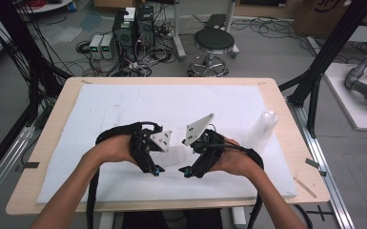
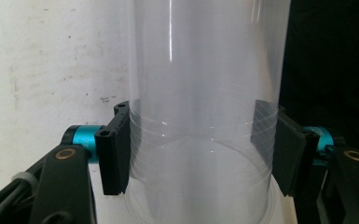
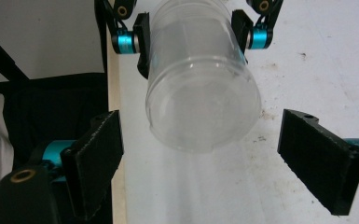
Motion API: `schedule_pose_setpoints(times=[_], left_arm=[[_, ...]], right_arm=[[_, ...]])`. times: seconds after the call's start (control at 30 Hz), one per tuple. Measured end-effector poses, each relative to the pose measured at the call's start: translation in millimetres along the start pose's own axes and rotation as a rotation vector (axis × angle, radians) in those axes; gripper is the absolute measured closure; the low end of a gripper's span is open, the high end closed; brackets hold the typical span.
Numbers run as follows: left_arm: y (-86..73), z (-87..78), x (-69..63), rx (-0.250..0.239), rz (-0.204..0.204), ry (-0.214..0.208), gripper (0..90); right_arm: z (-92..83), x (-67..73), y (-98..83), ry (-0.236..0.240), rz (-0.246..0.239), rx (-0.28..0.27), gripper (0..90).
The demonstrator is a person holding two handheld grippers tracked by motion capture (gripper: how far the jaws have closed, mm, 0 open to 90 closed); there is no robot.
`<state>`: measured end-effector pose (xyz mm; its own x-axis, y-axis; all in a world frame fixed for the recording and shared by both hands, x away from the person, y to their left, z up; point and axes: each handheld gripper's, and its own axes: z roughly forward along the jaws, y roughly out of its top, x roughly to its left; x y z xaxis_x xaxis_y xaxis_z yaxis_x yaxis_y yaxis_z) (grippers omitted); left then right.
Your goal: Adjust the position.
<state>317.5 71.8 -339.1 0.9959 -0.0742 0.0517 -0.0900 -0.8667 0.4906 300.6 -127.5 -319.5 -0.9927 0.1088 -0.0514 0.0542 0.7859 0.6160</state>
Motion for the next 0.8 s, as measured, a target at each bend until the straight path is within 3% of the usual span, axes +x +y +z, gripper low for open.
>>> schedule_pose_setpoints(times=[0.8], left_arm=[[1.9, 6.0, 1.8, 0.011, -0.001, -0.028, 34.0]], right_arm=[[6.5, 0.1, 4.7, 0.018, -0.012, -0.006, 18.1]])
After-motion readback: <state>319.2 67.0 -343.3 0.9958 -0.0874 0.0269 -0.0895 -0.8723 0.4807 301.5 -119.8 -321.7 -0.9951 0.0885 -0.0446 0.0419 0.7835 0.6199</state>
